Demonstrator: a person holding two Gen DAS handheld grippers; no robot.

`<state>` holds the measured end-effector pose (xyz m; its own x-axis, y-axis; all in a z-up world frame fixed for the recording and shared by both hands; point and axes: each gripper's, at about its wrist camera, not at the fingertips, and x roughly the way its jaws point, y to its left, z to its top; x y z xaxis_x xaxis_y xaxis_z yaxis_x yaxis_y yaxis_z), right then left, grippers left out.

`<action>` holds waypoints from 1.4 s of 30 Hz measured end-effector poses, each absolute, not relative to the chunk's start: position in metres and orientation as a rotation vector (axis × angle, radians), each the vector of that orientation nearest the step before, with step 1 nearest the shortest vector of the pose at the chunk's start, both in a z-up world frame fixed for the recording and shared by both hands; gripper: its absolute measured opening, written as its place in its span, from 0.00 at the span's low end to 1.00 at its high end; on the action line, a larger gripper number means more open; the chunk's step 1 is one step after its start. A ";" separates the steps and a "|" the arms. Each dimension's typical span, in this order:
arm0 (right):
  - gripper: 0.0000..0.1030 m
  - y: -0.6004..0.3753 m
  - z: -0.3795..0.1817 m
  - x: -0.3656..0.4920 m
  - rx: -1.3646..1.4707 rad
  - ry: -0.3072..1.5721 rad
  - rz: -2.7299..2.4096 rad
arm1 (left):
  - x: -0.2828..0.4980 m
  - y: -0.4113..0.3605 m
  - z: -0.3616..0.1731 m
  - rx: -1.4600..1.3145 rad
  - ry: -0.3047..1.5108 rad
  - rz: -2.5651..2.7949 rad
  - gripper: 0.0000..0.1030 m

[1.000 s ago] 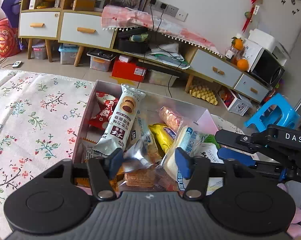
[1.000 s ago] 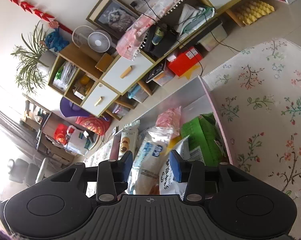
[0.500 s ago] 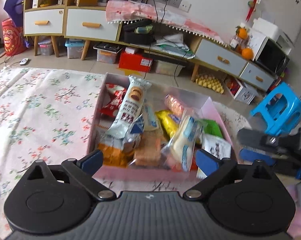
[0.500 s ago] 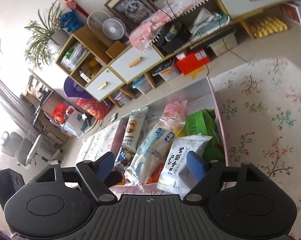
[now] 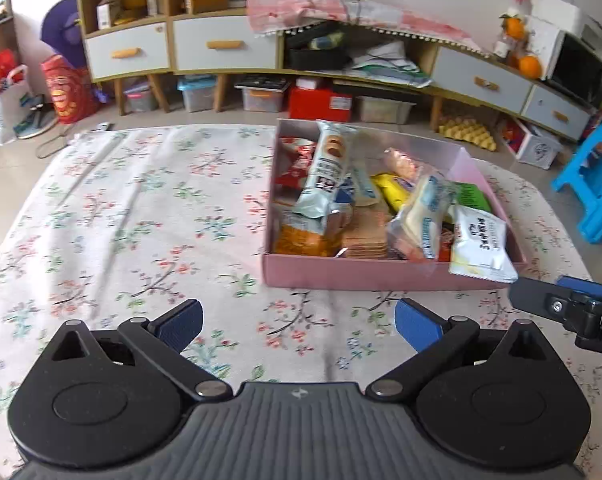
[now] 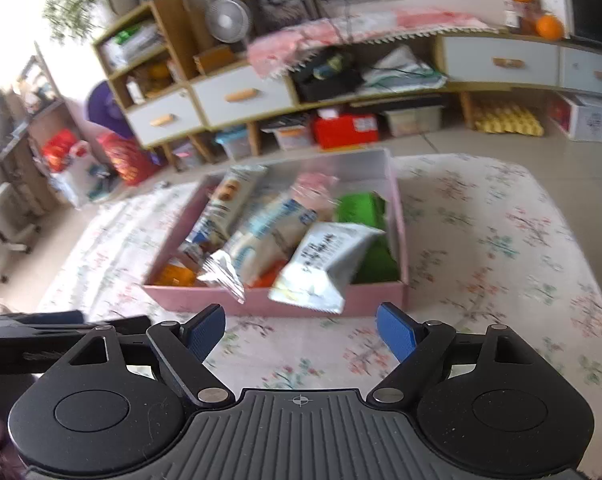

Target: Organize snacks

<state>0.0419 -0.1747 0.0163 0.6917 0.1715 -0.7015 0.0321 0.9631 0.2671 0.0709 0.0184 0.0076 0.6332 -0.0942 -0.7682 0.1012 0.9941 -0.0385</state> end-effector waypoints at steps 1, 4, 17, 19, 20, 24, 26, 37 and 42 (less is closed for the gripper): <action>0.83 -0.175 0.017 0.041 0.266 0.810 0.063 | 0.070 0.018 0.008 0.015 0.879 -0.100 1.00; 0.84 -0.176 0.021 0.038 0.245 0.813 0.016 | 0.065 0.017 0.007 0.051 0.886 -0.065 1.00; 0.87 -0.165 0.030 0.036 0.120 0.803 -0.044 | 0.059 0.015 0.008 0.080 0.935 0.010 1.00; 0.87 -0.165 0.029 0.036 0.113 0.809 -0.051 | 0.059 0.015 0.007 0.076 0.941 0.009 1.00; 0.87 -0.166 0.028 0.037 0.125 0.819 -0.050 | 0.059 0.014 0.006 0.076 0.942 0.014 1.00; 0.87 -0.170 0.021 0.042 0.177 0.877 -0.048 | 0.062 0.012 0.000 0.092 0.968 0.027 1.00; 0.87 -0.169 0.018 0.042 0.166 0.893 -0.051 | 0.062 0.012 0.001 0.090 0.972 0.029 1.00; 0.87 -0.161 0.011 0.043 0.147 0.924 -0.038 | 0.062 0.011 -0.001 0.104 0.988 0.031 1.00; 0.87 -0.161 0.009 0.045 0.142 0.932 -0.038 | 0.062 0.011 -0.001 0.105 0.989 0.030 1.00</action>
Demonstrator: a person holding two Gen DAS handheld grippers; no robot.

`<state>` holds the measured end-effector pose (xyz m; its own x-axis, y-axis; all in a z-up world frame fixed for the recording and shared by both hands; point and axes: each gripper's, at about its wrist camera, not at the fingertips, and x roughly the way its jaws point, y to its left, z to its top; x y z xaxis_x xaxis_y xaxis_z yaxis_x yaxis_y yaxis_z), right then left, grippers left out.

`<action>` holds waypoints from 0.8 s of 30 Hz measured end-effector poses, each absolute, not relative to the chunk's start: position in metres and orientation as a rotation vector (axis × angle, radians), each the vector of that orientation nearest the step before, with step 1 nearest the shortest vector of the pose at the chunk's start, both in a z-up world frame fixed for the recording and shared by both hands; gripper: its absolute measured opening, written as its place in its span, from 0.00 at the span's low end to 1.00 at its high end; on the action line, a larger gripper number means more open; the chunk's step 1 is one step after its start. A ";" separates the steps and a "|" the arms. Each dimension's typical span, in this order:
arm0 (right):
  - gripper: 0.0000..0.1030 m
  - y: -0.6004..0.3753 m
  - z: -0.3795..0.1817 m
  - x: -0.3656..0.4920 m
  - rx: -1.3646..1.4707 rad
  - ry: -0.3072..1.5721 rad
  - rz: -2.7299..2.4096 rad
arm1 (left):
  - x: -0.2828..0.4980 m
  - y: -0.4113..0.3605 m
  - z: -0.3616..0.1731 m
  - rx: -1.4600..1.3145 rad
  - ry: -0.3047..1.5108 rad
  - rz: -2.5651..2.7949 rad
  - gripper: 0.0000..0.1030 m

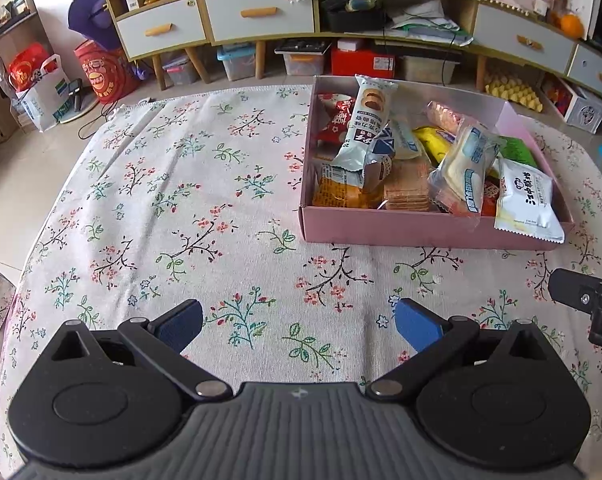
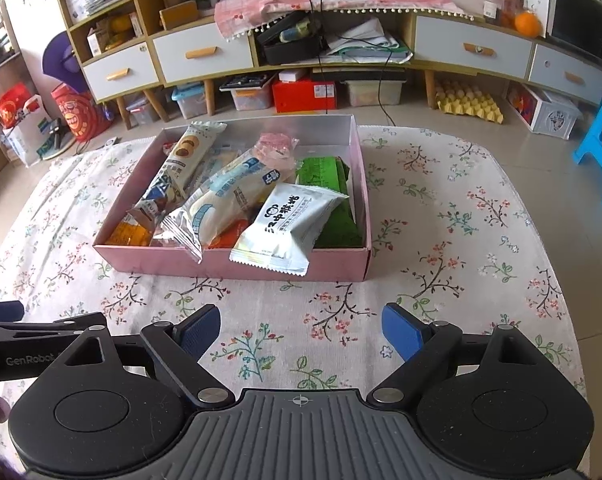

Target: Organize snacks

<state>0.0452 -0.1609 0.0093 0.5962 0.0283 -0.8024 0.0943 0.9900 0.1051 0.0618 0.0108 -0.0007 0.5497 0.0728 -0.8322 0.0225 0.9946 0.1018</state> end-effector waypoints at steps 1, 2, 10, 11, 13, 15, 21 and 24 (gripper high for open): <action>0.87 -0.161 0.009 0.045 0.140 0.935 -0.038 | 0.062 0.011 -0.001 0.104 0.990 0.028 1.00; 0.87 -0.161 0.008 0.046 0.140 0.937 -0.037 | 0.061 0.010 0.000 0.103 0.991 0.025 1.00; 0.87 -0.162 0.009 0.046 0.142 0.940 -0.044 | 0.060 0.012 0.000 0.095 0.993 0.028 1.00; 0.87 -0.163 0.009 0.046 0.143 0.939 -0.043 | 0.060 0.012 0.000 0.093 0.992 0.027 1.00; 0.87 -0.163 0.010 0.045 0.141 0.940 -0.042 | 0.060 0.012 0.001 0.094 0.990 0.025 1.00; 0.87 -0.162 0.010 0.046 0.139 0.942 -0.039 | 0.059 0.012 0.001 0.097 0.988 0.024 1.00; 0.87 -0.159 0.009 0.045 0.142 0.947 -0.027 | 0.059 0.012 0.002 0.096 0.987 0.021 1.00; 0.87 -0.158 0.008 0.045 0.139 0.949 -0.028 | 0.059 0.012 0.002 0.096 0.990 0.022 1.00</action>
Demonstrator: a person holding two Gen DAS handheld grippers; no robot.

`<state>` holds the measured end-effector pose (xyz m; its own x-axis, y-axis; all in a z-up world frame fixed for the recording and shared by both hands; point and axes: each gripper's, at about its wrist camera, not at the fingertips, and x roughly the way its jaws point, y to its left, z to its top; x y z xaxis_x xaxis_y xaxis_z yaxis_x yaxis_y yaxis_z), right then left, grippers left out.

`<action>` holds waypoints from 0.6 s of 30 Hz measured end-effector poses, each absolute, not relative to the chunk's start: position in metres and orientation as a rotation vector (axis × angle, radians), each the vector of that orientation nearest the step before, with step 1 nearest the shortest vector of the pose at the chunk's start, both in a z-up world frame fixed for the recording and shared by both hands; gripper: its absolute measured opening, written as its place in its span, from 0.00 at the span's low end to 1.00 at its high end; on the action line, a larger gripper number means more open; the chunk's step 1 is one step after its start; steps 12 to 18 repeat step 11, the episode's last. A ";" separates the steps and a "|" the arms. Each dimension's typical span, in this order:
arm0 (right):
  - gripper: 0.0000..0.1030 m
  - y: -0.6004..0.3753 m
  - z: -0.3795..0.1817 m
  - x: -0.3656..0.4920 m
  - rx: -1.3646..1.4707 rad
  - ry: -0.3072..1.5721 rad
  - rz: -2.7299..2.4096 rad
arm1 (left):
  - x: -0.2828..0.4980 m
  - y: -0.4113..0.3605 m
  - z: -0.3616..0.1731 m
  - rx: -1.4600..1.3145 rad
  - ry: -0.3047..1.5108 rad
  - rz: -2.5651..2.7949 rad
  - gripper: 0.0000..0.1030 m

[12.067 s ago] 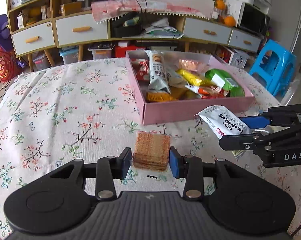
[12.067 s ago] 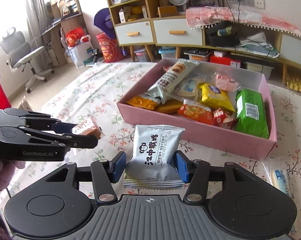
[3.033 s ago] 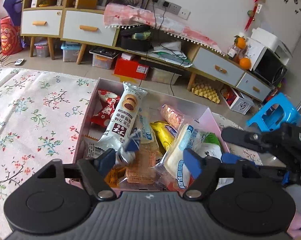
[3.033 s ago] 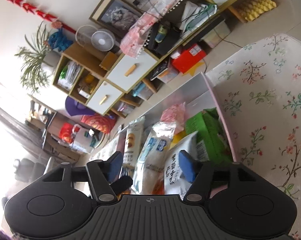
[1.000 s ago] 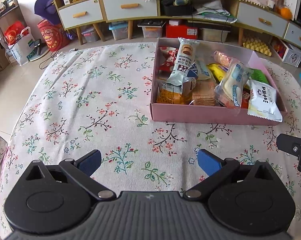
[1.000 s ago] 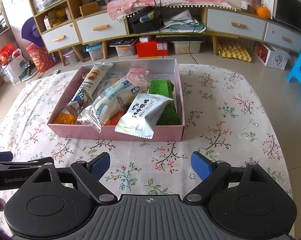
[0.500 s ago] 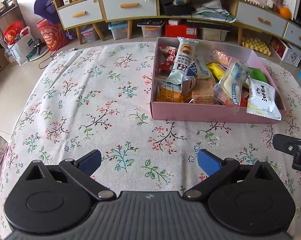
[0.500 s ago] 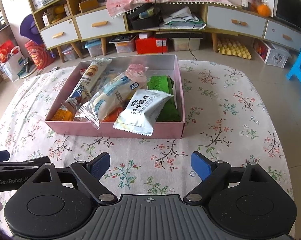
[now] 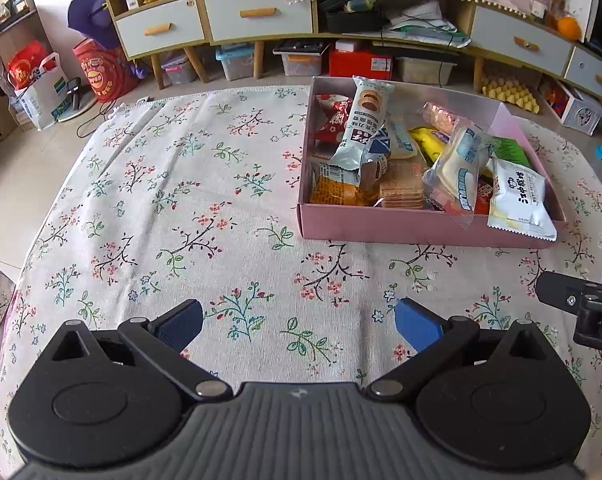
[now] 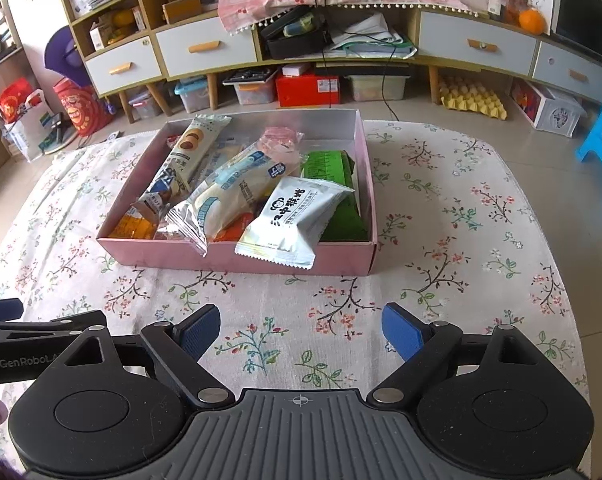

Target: Organize snacks

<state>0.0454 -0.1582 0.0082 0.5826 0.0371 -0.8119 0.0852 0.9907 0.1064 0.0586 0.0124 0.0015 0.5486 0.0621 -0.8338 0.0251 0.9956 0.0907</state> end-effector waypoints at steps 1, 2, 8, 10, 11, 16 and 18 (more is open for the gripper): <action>0.87 -0.158 0.008 0.045 0.138 0.951 -0.029 | 0.059 0.012 0.001 0.096 0.992 0.022 1.00; 0.87 -0.157 0.007 0.046 0.137 0.953 -0.029 | 0.059 0.012 0.001 0.096 0.996 0.022 1.00; 0.87 -0.154 0.005 0.046 0.123 0.959 -0.022 | 0.059 0.012 -0.002 0.093 1.015 0.007 1.00; 0.87 -0.154 0.004 0.046 0.118 0.959 -0.023 | 0.058 0.012 -0.003 0.096 1.019 0.003 1.00; 0.87 -0.154 0.004 0.046 0.116 0.959 -0.024 | 0.058 0.011 -0.004 0.102 1.021 -0.001 1.00; 0.87 -0.154 0.004 0.046 0.116 0.959 -0.024 | 0.058 0.011 -0.004 0.102 1.021 -0.001 1.00; 0.87 -0.154 0.004 0.046 0.116 0.959 -0.024 | 0.058 0.011 -0.004 0.102 1.021 -0.001 1.00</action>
